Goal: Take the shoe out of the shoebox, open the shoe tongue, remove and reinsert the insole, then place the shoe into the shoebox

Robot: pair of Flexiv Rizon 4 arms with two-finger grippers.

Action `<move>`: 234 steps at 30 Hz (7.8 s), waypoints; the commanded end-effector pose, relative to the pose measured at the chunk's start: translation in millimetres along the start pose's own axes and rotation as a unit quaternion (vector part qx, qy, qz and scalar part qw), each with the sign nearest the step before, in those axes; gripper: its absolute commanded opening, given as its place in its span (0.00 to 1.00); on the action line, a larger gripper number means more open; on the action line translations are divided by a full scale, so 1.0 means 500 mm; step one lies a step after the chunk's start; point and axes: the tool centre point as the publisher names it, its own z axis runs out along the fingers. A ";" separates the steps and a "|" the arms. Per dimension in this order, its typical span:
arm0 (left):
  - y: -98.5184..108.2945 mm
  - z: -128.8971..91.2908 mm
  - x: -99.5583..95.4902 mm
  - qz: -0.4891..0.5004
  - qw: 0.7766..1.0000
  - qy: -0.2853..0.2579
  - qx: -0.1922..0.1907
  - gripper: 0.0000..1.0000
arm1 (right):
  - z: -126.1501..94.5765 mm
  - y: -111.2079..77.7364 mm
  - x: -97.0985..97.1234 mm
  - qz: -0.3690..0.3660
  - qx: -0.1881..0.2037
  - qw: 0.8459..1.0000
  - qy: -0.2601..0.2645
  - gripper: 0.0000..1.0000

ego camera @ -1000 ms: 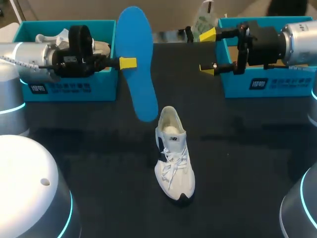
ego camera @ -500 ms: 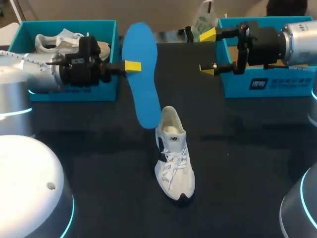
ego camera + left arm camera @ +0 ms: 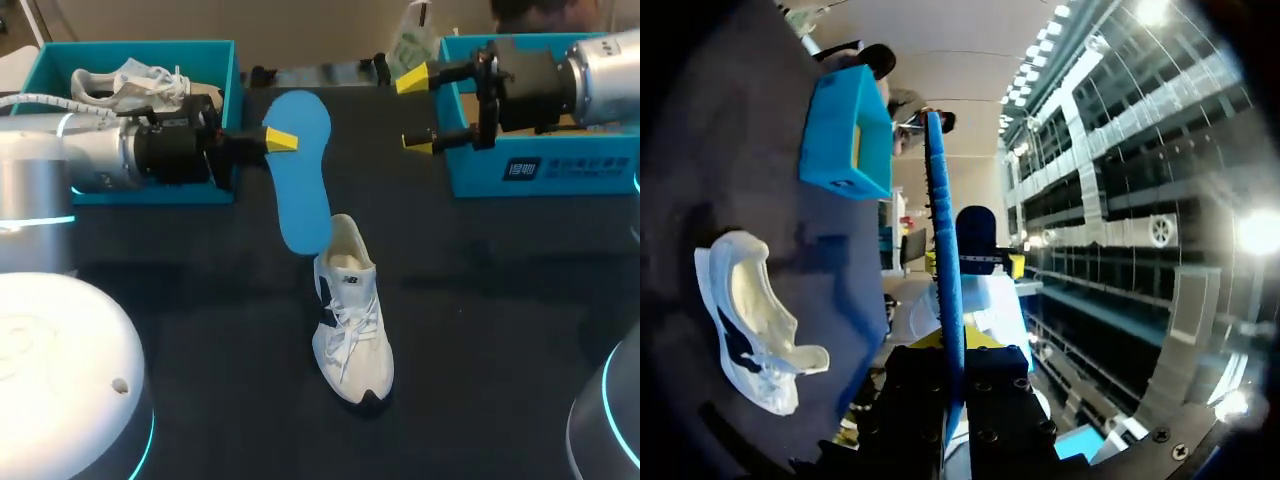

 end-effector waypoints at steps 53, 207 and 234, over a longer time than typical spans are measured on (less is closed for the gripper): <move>-0.057 0.014 -0.081 0.007 0.998 -0.017 -0.052 0.00 | 0.153 -0.012 0.172 0.047 -0.045 0.850 -0.522 1.00; -0.057 0.014 -0.081 0.007 0.998 -0.017 -0.052 0.00 | 0.011 -0.009 -0.123 0.001 -0.048 0.999 0.019 1.00; -0.028 0.006 0.014 0.513 0.849 0.030 -0.125 0.00 | 0.011 -0.009 -0.123 0.001 -0.048 0.999 0.019 1.00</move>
